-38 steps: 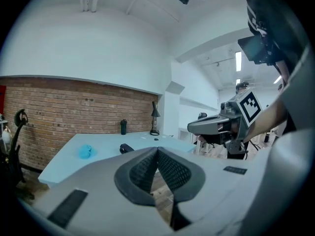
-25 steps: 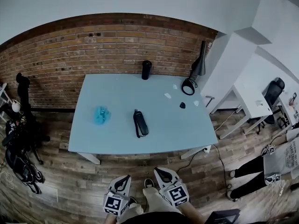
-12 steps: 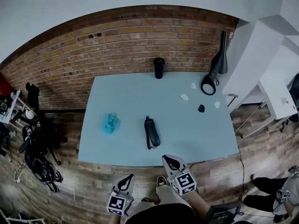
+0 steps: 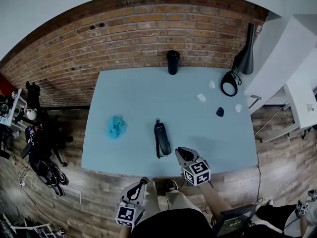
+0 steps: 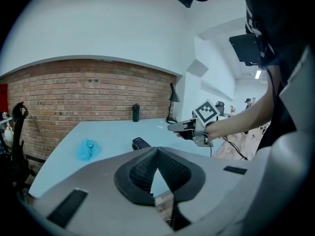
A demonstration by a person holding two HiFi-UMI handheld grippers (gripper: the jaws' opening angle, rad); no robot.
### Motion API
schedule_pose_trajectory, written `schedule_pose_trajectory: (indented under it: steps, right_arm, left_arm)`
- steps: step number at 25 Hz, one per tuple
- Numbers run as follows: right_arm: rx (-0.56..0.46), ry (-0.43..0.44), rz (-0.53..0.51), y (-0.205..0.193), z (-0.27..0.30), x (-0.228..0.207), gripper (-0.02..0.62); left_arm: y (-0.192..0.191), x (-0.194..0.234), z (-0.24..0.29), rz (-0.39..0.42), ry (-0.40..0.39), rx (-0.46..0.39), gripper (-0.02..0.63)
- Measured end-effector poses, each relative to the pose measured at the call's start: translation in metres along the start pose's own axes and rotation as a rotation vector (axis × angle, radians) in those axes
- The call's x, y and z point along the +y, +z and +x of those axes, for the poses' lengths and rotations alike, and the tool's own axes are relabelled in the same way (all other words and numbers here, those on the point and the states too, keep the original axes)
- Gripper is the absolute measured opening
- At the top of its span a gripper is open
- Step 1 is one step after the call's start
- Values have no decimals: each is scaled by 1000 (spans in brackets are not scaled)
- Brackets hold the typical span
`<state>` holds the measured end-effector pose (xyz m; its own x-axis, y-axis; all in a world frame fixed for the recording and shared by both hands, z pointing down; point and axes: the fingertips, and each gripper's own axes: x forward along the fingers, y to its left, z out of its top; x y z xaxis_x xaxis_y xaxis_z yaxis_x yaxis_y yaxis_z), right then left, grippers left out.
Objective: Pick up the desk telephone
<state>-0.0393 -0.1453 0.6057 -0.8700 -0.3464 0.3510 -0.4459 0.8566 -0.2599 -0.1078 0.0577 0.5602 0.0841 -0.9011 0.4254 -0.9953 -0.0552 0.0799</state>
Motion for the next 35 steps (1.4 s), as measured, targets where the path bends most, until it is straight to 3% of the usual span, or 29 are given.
schedule_pose_trajectory:
  steps: [7,14,23,27,35]
  right_arm:
    - [144,42,60,-25,55,-25,114]
    - [251,58,135,-49,101,-43,243]
    - [357,53,160,-83,144,-54,249]
    - [367,79,188,-87,152,-53,327]
    - [401,122,186,-93,170,-32,371]
  left_arm:
    - [10,28,10,15,19,30,14]
    - [6,47,6,-6,63,51,14]
    - [-5,62,-5,-30,108,77,14]
    - [-6,72,-8,-33,131,68,14]
    - [-12,82,-7,-54,153,75,14]
